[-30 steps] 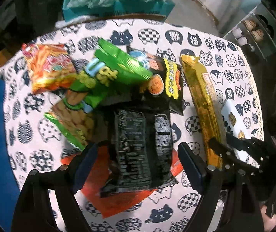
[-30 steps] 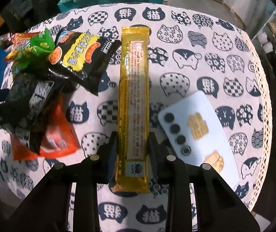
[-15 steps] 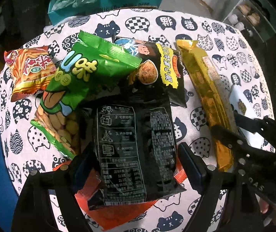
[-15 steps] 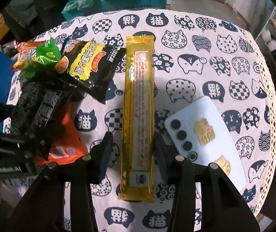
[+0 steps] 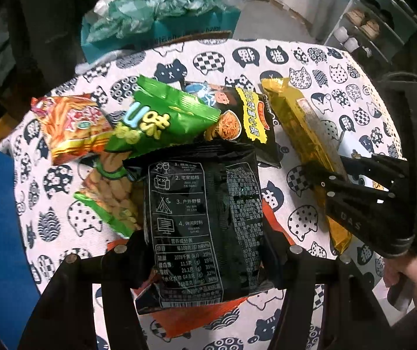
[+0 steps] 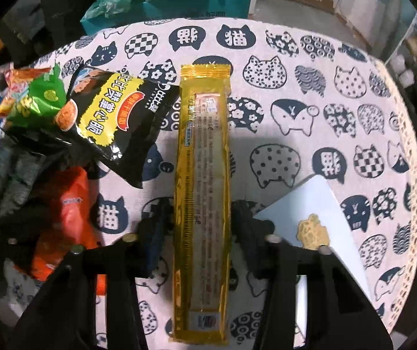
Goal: Organize snacks
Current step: 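Grasp the black snack bag with the left tool while the right tool grasps the gold wafer bar, then carry the black bag and gold bar over the box and lower them in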
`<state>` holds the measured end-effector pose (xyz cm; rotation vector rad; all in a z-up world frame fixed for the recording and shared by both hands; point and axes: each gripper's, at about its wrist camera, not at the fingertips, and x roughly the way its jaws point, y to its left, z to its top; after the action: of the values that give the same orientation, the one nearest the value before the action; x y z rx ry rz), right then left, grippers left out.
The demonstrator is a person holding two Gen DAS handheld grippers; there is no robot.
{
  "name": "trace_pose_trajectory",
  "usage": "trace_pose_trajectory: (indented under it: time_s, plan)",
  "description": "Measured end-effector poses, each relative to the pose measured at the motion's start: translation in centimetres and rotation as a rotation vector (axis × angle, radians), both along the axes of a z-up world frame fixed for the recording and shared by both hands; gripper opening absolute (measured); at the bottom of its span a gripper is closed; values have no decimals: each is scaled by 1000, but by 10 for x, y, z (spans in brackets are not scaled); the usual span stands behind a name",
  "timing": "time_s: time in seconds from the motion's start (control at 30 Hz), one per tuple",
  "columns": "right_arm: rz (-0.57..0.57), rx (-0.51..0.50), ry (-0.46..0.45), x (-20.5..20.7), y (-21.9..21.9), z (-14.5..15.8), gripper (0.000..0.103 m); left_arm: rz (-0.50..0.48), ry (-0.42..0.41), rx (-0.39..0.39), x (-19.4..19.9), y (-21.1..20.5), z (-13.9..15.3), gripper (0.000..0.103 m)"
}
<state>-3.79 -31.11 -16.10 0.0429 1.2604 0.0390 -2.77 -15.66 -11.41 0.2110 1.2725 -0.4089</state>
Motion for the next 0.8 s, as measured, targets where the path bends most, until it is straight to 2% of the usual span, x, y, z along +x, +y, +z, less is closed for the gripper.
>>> trace_pose_trajectory:
  time_s: [0.17, 0.5, 0.8]
  plan:
    - [5, -20, -16, -6, 5, 8, 31, -5, -36, -4, -7, 8, 17, 62]
    - [6, -16, -70, -30, 8, 54, 31, -12, -106, 8, -26, 20, 43, 62]
    - [11, 8, -128, -47, 21, 94, 31, 9, -159, 14, -40, 50, 70, 62]
